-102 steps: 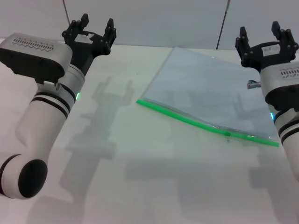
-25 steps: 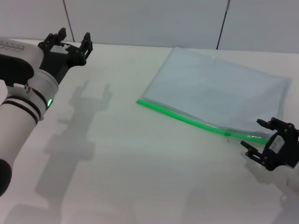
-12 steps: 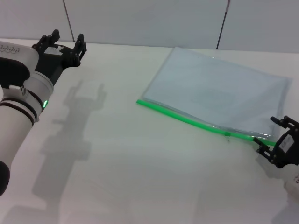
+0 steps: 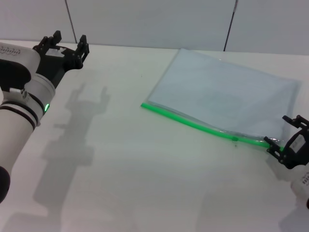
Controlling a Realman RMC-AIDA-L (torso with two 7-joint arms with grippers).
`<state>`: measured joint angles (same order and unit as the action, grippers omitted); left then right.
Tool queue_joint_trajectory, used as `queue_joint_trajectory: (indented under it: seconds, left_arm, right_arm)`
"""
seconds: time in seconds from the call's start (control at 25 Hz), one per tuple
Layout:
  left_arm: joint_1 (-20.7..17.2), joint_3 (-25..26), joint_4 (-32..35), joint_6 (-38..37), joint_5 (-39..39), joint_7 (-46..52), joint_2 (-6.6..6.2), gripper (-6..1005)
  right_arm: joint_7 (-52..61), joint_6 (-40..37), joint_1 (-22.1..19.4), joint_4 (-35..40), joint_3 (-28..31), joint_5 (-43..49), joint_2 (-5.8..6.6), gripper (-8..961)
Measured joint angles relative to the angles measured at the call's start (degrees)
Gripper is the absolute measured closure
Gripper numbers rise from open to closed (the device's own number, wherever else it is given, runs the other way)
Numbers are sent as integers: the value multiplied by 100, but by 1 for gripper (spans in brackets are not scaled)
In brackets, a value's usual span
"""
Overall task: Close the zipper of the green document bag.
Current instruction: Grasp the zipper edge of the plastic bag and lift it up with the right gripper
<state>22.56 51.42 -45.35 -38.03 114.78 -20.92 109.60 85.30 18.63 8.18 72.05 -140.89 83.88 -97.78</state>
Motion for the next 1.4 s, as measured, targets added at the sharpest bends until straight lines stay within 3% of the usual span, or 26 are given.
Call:
queue_joint_trajectory:
  seconds: [0.44,0.52,0.68,0.88,0.96,1.4]
  left_arm:
    - [26,15,81,16,-16,56,41,349]
    - [44,70,151,16,-20,56,98,349]
    - [64,156,209,14,-20,59,188,350]
    - [147,158,218,25,-19,63,244,350]
    - [156,159,219,20,-9,64,272,349]
    - [183,145,204,0,43,365,297,349]
  right_arm:
    - [680,32,-80,354,296,-40,29,296]
    - [859,42,-90,386,374,-25,24,297]
    - [1408,223,-80,465,487,315,-85,297]
    - [2535,717,20,414,591,1242,-375,299]
    - [3126,792,42,397,628,1600,-429,300]
    - [5514,1532,59,421,589,2507,-445,300]
